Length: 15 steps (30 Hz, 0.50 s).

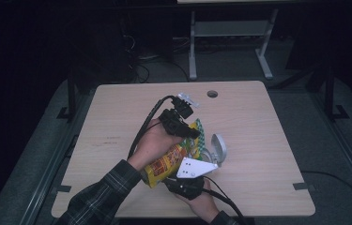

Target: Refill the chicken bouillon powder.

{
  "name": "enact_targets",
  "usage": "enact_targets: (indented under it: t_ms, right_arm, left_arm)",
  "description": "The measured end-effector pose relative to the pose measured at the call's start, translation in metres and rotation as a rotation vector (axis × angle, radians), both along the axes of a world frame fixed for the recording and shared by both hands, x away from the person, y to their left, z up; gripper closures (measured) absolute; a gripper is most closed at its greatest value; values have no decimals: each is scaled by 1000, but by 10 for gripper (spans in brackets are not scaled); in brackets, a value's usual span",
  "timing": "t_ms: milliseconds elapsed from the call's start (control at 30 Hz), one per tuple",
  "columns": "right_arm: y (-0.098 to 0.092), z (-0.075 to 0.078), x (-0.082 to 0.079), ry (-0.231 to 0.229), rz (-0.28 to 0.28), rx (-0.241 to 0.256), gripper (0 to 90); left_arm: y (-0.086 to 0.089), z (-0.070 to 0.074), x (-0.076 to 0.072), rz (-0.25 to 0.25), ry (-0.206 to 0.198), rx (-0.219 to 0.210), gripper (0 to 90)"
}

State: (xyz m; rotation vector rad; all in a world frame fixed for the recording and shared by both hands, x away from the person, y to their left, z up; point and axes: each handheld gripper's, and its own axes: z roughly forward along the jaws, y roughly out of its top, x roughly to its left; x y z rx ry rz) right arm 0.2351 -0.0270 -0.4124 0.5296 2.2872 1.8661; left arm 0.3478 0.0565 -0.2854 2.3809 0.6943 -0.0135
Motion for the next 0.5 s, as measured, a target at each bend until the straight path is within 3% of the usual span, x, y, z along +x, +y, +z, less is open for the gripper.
enact_targets:
  t_ms: [500]
  right_arm:
    - [-1,1,0,-2,-1,5,900]
  left_arm:
    - [-1,1,1,5,8,3,900]
